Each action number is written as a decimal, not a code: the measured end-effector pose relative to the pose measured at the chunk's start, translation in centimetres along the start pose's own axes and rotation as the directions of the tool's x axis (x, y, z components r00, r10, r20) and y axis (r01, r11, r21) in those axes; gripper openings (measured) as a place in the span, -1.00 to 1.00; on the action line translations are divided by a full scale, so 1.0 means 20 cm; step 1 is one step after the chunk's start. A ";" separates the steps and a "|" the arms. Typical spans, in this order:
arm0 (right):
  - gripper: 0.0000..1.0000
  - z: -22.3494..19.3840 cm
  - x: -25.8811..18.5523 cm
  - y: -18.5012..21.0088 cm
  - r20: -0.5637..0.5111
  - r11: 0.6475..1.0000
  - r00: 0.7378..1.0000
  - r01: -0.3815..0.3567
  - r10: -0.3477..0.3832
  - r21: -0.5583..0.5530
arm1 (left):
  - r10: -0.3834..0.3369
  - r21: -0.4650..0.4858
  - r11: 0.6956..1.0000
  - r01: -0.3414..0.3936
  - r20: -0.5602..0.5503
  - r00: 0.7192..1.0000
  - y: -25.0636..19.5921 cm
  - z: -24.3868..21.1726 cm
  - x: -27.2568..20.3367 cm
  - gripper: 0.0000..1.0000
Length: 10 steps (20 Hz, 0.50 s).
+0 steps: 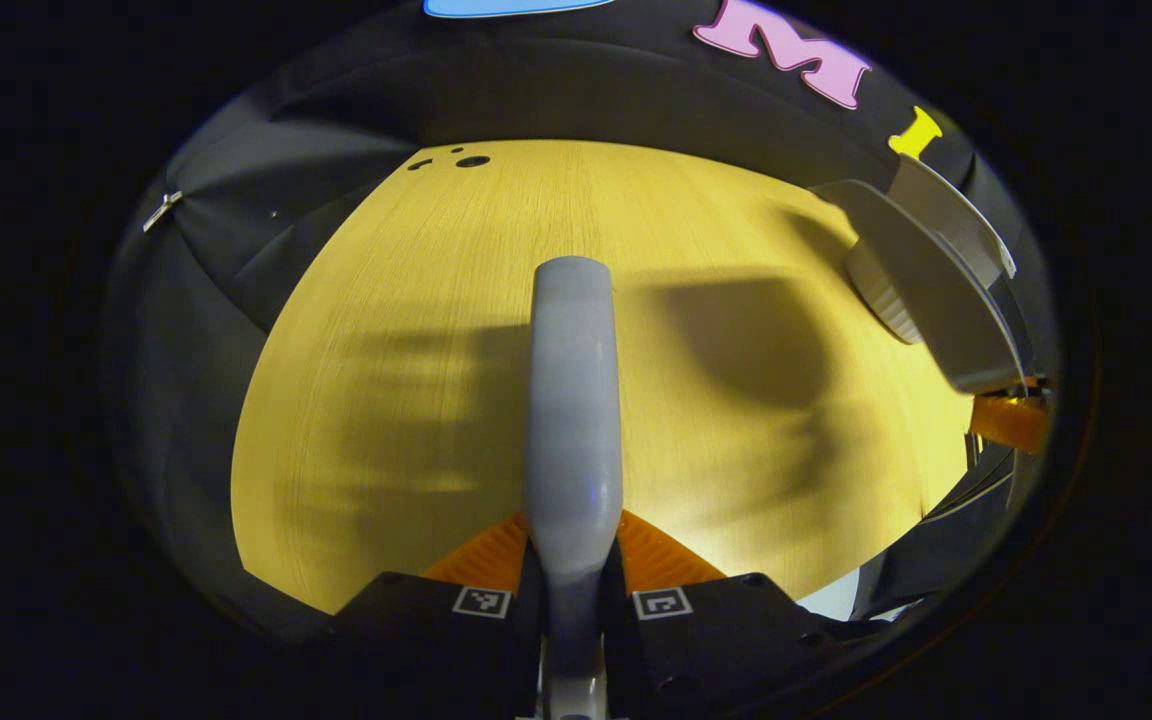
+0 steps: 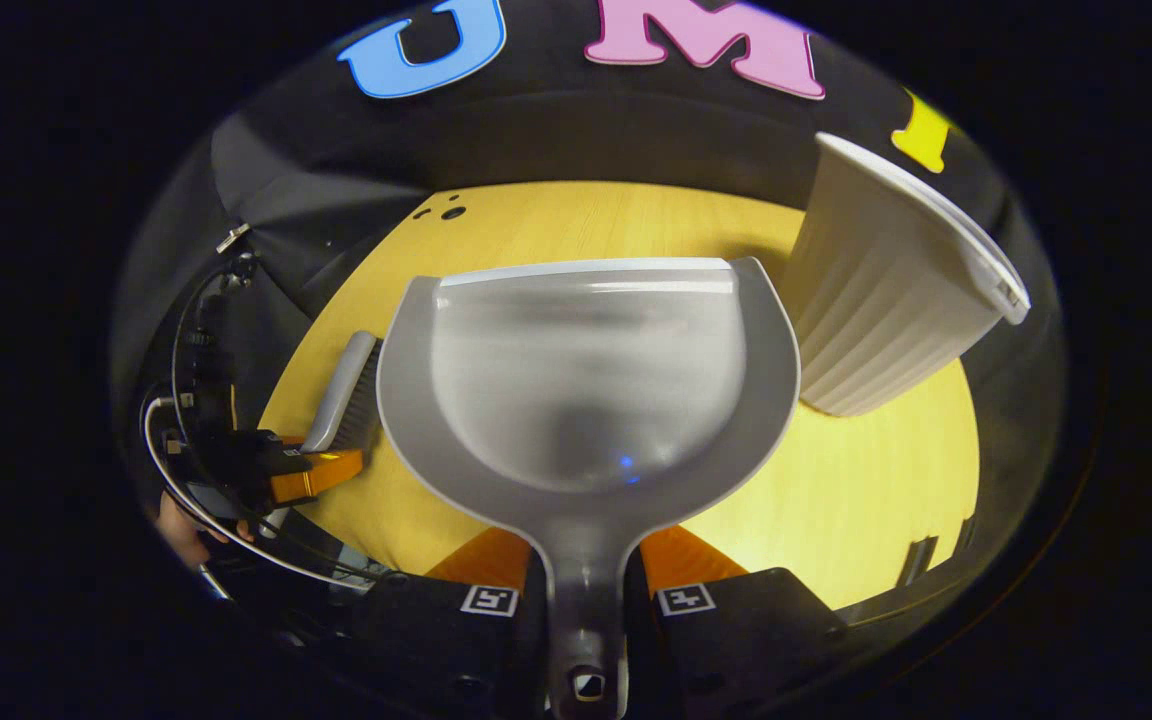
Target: Pick up the small broom and dustpan from the desktop, sweep the trash into the dustpan with the broom, and then empty the trash into the garbage bin.
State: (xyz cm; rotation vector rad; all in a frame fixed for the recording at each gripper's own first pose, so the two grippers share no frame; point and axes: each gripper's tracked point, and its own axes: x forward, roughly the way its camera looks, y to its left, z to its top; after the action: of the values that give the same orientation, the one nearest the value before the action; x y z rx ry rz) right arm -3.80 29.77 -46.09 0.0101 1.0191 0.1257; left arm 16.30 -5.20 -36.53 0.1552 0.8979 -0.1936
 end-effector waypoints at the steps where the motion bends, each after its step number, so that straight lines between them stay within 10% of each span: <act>1: -0.29 -0.04 0.05 0.00 -0.025 1.000 1.000 -0.004 0.004 0.007 | 0.006 -0.003 1.000 -0.006 -0.014 1.000 0.00 0.00 0.00 -0.40; 10: -0.25 -0.24 0.34 -0.05 -0.175 0.997 0.984 0.038 -0.025 0.073 | 0.049 0.005 0.999 -0.049 -0.110 0.993 -0.01 0.02 0.07 -0.30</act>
State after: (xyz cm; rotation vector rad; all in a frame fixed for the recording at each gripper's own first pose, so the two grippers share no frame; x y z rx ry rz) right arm -4.34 29.28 -54.46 0.0528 1.1975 0.0596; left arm 17.32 -5.70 -37.42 0.1912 1.0031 -0.1415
